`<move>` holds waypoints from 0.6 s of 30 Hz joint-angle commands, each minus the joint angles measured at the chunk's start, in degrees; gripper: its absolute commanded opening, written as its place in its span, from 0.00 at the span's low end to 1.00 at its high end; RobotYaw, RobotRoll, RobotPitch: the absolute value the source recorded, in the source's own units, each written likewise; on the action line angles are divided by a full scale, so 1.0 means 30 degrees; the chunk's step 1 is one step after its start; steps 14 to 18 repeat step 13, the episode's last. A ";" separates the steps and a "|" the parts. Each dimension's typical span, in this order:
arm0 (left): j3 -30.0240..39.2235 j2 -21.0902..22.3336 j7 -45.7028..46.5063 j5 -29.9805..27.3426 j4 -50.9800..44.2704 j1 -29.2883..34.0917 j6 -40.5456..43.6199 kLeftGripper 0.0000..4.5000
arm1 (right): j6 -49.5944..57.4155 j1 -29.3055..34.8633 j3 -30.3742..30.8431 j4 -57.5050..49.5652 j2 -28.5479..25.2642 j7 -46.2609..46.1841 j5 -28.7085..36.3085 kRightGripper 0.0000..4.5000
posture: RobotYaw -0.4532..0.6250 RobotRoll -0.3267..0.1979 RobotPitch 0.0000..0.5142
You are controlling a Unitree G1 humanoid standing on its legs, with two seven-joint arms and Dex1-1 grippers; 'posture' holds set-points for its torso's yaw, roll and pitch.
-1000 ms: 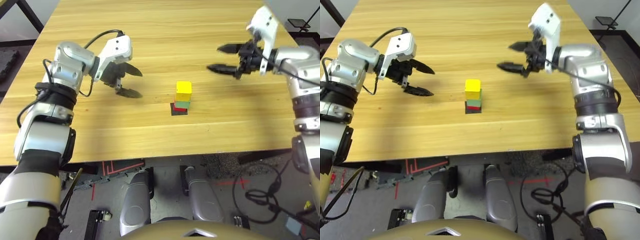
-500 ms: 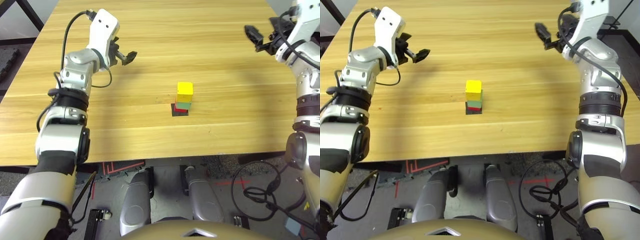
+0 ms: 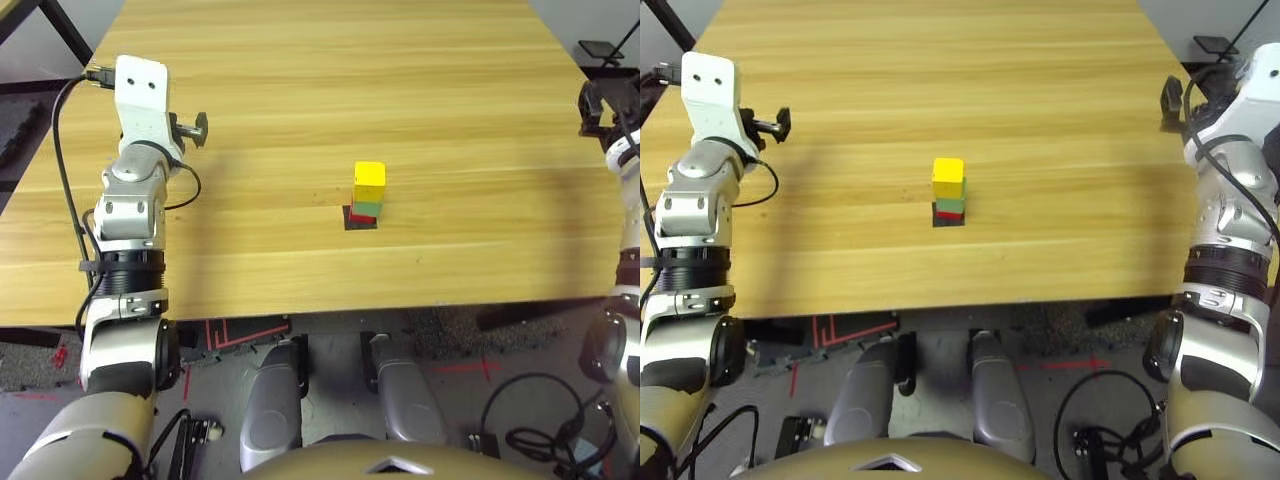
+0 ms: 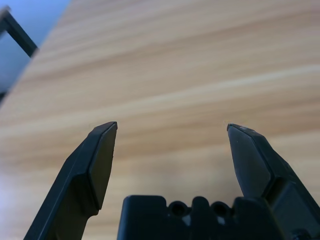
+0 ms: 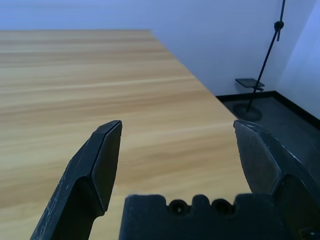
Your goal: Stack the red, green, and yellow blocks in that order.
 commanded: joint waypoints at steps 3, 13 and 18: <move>-0.0913 -0.1113 0.0495 -0.0028 -0.1406 0.0746 0.1240 1.00 | 0.0901 0.1264 -0.1126 -0.1503 -0.0129 -0.0486 0.0676 1.00 | 0.52 0.67 0.41; -0.1300 -0.1394 0.0233 -0.0365 -0.0540 0.0238 0.0938 1.00 | 0.2360 0.2823 -0.1695 -0.4272 0.0357 -0.1448 0.1320 1.00 | 0.51 0.64 0.42; -0.1300 -0.1394 0.0233 -0.0365 -0.0540 0.0238 0.0938 1.00 | 0.2360 0.2823 -0.1695 -0.4272 0.0357 -0.1448 0.1320 1.00 | 0.51 0.64 0.42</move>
